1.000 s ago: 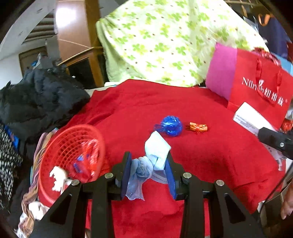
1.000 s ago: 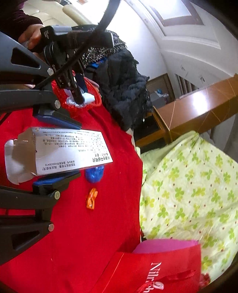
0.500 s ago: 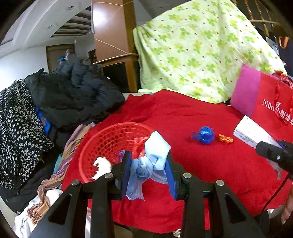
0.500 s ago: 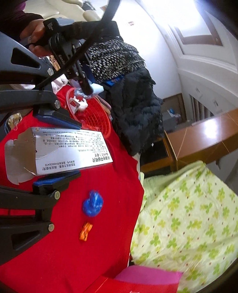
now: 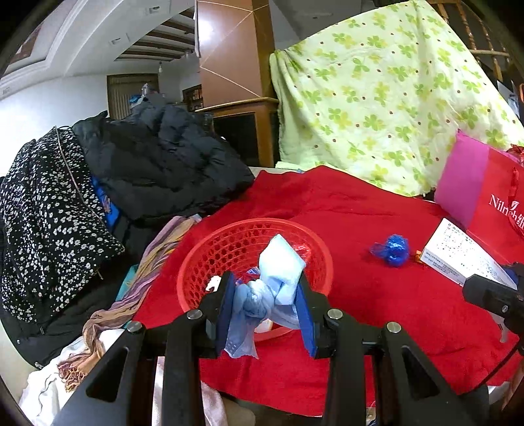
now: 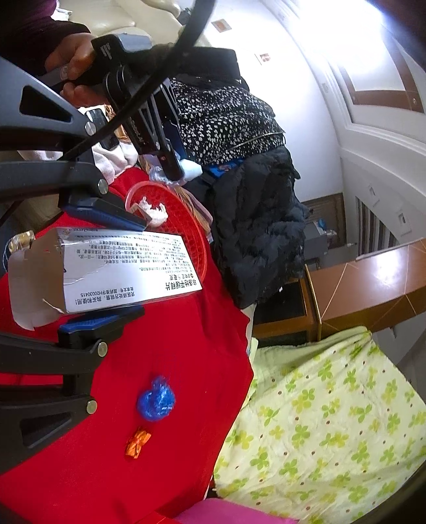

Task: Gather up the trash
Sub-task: 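Carry blue tissue with left tool while right tool carries white box to basket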

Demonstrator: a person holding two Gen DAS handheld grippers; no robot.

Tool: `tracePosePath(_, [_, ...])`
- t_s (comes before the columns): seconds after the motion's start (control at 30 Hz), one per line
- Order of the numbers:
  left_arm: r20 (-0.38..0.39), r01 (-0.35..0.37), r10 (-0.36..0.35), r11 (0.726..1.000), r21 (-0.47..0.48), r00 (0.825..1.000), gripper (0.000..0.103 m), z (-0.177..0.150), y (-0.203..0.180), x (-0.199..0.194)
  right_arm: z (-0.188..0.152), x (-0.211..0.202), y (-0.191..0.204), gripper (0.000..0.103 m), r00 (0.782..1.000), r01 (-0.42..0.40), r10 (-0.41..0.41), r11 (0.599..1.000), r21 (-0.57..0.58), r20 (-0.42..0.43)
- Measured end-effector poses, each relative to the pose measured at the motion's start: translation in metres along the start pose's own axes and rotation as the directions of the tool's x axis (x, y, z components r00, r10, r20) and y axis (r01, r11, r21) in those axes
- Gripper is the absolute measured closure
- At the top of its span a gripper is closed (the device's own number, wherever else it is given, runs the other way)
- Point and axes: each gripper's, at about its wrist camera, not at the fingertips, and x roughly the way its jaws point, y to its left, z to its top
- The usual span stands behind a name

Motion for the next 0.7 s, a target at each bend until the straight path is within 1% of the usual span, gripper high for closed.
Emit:
tracePosePath(0.33, [-0.007,-0.035,0.034,0.999,-0.024,0.999,0.065,-0.006,0.014,0.002,0.007,0.018,0.029,0.055,0.999,-0.037,0.037,0.997,-0.06,-0.016])
tracePosePath(0.7, [-0.022,-0.061,0.06,0.997,-0.05,0.998,0.065,-0.012,0.029,0.008,0.008,0.035,0.044,0.055,0.998,-0.056,0.052,0.995,-0.083,-0.042])
